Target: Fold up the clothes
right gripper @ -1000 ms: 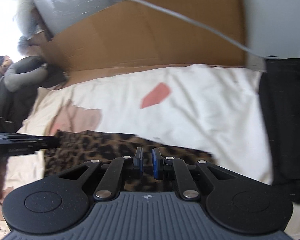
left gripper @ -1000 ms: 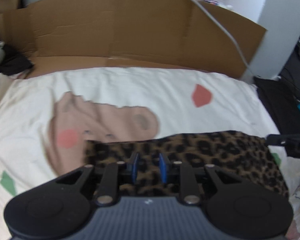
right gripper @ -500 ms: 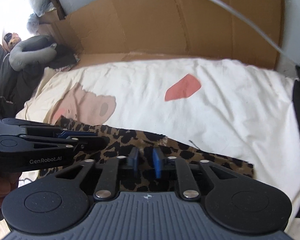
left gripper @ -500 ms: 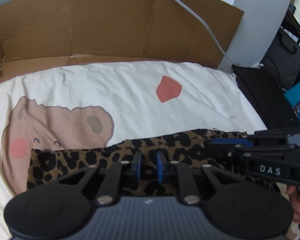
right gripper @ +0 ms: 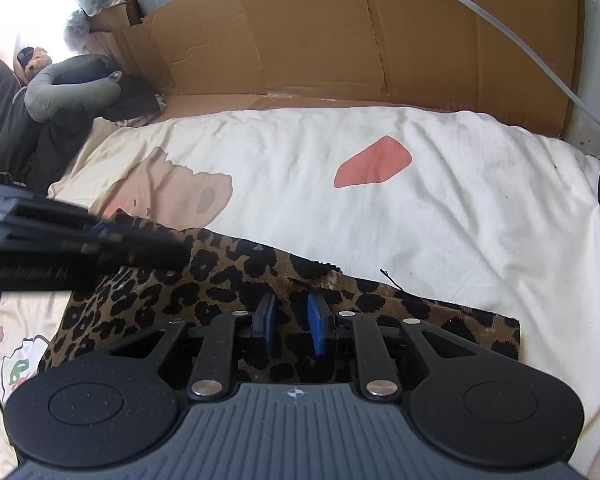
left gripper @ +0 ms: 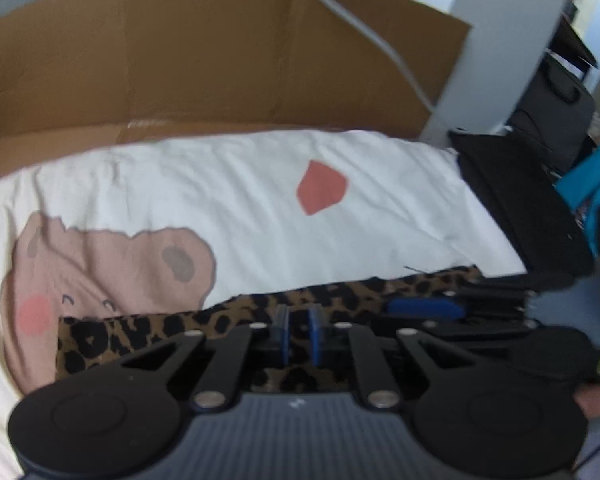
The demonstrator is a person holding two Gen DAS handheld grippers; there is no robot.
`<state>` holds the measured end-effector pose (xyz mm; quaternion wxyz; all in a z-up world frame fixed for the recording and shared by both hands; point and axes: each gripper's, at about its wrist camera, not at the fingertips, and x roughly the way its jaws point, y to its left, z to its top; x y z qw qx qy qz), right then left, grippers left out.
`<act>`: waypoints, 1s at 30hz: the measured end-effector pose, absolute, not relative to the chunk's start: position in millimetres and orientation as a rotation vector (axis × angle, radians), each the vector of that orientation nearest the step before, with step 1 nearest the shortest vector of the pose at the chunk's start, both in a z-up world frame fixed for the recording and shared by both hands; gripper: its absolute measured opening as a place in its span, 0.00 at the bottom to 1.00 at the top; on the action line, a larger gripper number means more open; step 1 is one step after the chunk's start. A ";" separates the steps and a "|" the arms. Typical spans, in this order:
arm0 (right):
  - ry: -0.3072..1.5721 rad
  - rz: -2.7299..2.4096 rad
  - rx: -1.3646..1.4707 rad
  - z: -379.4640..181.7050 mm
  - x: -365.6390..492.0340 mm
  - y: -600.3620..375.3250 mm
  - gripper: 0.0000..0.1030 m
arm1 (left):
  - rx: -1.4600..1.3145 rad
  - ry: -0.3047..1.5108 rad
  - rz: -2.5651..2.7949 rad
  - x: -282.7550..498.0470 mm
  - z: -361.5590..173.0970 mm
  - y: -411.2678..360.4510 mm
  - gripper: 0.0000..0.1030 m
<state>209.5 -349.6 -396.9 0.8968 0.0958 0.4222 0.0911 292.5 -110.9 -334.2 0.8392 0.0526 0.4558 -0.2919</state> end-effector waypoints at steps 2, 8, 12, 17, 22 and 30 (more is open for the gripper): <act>0.874 0.185 0.198 -396.1 209.1 -348.9 0.23 | 0.093 0.986 -0.638 288.1 -339.0 -112.2 0.15; 0.877 0.185 0.198 -387.5 205.9 -350.3 0.24 | 0.113 1.001 -0.646 285.0 -360.0 -110.4 0.14; 0.833 0.171 0.188 -378.9 188.1 -343.4 0.41 | 0.094 1.010 -0.654 287.9 -363.3 -106.8 0.14; 0.849 0.191 0.122 -388.6 161.5 -334.0 0.42 | 0.127 0.999 -0.657 286.6 -363.1 -110.3 0.14; 0.849 0.164 0.095 -392.2 133.3 -341.6 0.45 | 0.122 1.008 -0.657 288.9 -363.4 -110.5 0.14; 0.867 0.105 0.102 -398.5 87.2 -356.5 0.46 | 0.113 1.014 -0.666 292.1 -365.4 -108.5 0.14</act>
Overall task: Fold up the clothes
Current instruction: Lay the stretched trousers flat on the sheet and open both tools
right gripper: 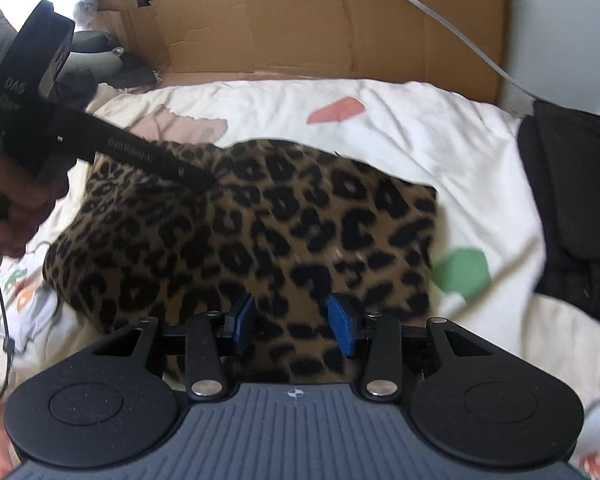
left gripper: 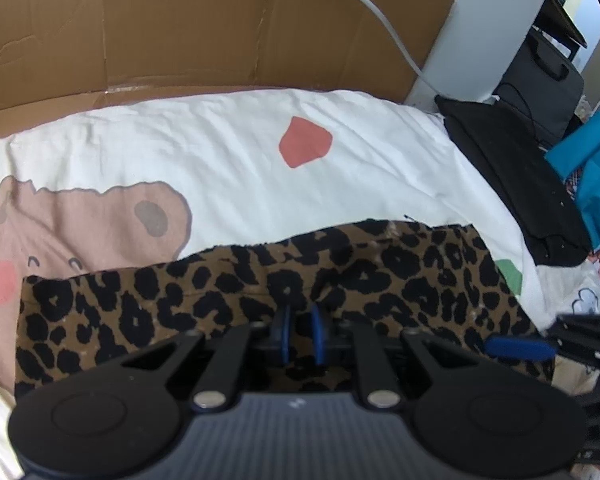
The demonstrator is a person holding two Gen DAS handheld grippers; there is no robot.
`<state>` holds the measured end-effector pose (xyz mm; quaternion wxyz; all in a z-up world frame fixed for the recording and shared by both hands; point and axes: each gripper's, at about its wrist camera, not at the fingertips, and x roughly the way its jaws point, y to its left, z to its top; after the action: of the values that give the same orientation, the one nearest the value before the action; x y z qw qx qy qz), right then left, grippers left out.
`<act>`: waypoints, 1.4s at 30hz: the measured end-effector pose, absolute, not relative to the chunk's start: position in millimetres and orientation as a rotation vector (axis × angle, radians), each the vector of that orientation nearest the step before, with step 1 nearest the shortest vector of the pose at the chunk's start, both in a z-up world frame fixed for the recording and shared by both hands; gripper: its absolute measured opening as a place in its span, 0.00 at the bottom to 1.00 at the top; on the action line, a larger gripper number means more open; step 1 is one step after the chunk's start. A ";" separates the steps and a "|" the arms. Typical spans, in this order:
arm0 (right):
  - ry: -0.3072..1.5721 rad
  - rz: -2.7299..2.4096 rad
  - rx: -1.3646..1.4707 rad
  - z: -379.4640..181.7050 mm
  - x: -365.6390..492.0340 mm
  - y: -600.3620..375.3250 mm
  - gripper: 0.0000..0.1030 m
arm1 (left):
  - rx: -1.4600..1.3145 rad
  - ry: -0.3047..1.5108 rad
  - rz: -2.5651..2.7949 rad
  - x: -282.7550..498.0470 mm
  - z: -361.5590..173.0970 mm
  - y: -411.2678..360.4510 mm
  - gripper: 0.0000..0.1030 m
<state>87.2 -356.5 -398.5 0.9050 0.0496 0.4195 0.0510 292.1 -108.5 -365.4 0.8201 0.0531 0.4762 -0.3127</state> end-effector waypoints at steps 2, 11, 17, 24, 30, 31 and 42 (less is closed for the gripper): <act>0.870 0.091 0.091 -400.7 76.8 -359.4 0.46 | 0.110 1.014 -0.667 292.1 -365.9 -107.8 0.14; 0.876 -0.004 0.115 -412.6 48.5 -379.4 0.46 | 0.099 1.021 -0.663 293.8 -366.5 -107.4 0.14; 0.886 -0.035 0.139 -407.6 54.1 -381.6 0.45 | 0.064 1.030 -0.630 291.8 -351.3 -103.4 0.13; 0.818 -0.040 0.178 -383.8 47.0 -374.8 0.45 | 0.076 0.974 -0.661 257.2 -323.7 -98.0 0.14; 0.823 0.015 0.224 -384.7 50.4 -358.8 0.45 | 0.137 0.992 -0.746 213.1 -330.1 -104.9 0.14; 0.833 0.025 0.217 -387.1 51.0 -355.0 0.45 | 0.143 1.004 -0.757 207.0 -333.8 -105.0 0.14; 0.924 0.039 0.188 -405.2 52.4 -345.0 0.45 | 0.180 1.084 -0.657 185.0 -362.7 -68.8 0.13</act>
<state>52.4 -345.0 -405.2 0.8907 0.0905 0.4451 0.0188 185.0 -68.8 -362.7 0.8020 0.0839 0.5059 -0.3063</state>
